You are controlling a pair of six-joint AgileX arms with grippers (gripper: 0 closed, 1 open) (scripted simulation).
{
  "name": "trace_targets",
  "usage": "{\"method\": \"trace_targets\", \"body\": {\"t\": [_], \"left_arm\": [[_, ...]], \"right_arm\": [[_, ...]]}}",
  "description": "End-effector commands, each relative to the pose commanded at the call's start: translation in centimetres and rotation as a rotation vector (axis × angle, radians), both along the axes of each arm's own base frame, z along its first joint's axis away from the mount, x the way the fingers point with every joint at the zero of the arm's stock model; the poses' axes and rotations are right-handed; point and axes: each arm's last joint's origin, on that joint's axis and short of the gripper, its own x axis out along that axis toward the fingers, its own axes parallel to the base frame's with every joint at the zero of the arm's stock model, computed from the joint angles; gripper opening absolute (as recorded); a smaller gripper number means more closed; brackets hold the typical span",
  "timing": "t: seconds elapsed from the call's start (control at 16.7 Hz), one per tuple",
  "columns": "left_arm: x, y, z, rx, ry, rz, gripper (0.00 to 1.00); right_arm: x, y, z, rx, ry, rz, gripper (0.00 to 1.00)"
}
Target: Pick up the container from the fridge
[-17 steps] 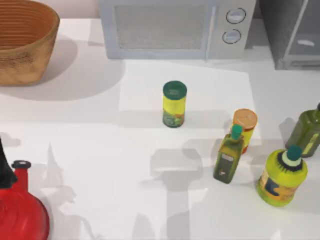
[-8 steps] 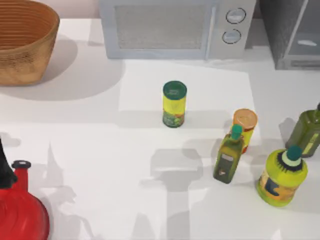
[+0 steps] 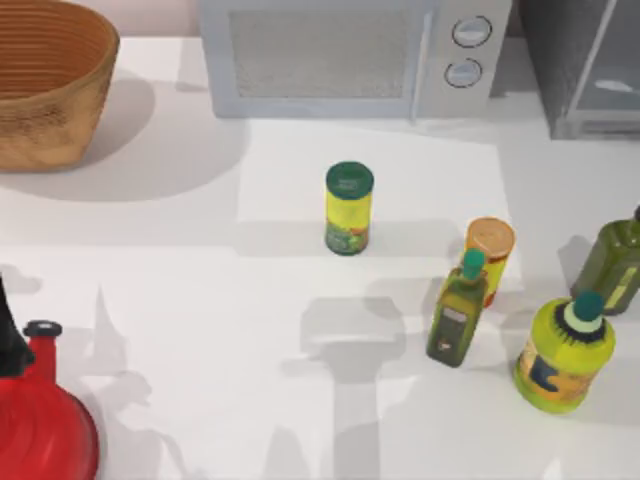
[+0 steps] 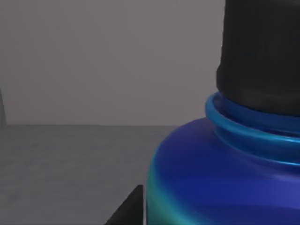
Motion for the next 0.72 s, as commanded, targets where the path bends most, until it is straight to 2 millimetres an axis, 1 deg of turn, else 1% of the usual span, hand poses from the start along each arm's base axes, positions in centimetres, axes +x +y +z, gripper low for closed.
{"method": "trace_targets", "body": {"t": [0.12, 0.18, 0.48, 0.54, 0.72], "left_arm": [[0.0, 0.0, 0.0, 0.000, 0.000, 0.000, 1.00], [0.0, 0.0, 0.0, 0.000, 0.000, 0.000, 1.00], [0.0, 0.0, 0.0, 0.000, 0.000, 0.000, 1.00], [0.0, 0.0, 0.0, 0.000, 0.000, 0.000, 1.00], [0.0, 0.0, 0.0, 0.000, 0.000, 0.000, 1.00]], "right_arm": [[0.0, -0.1, 0.2, 0.001, -0.002, -0.003, 0.00], [0.0, -0.1, 0.7, 0.000, -0.003, -0.003, 0.00], [-0.1, -0.1, 4.5, 0.002, 0.004, -0.003, 0.00], [-0.1, -0.1, 5.0, 0.001, 0.000, -0.003, 0.00], [-0.1, -0.1, 4.8, 0.004, 0.003, -0.002, 0.00]]}}
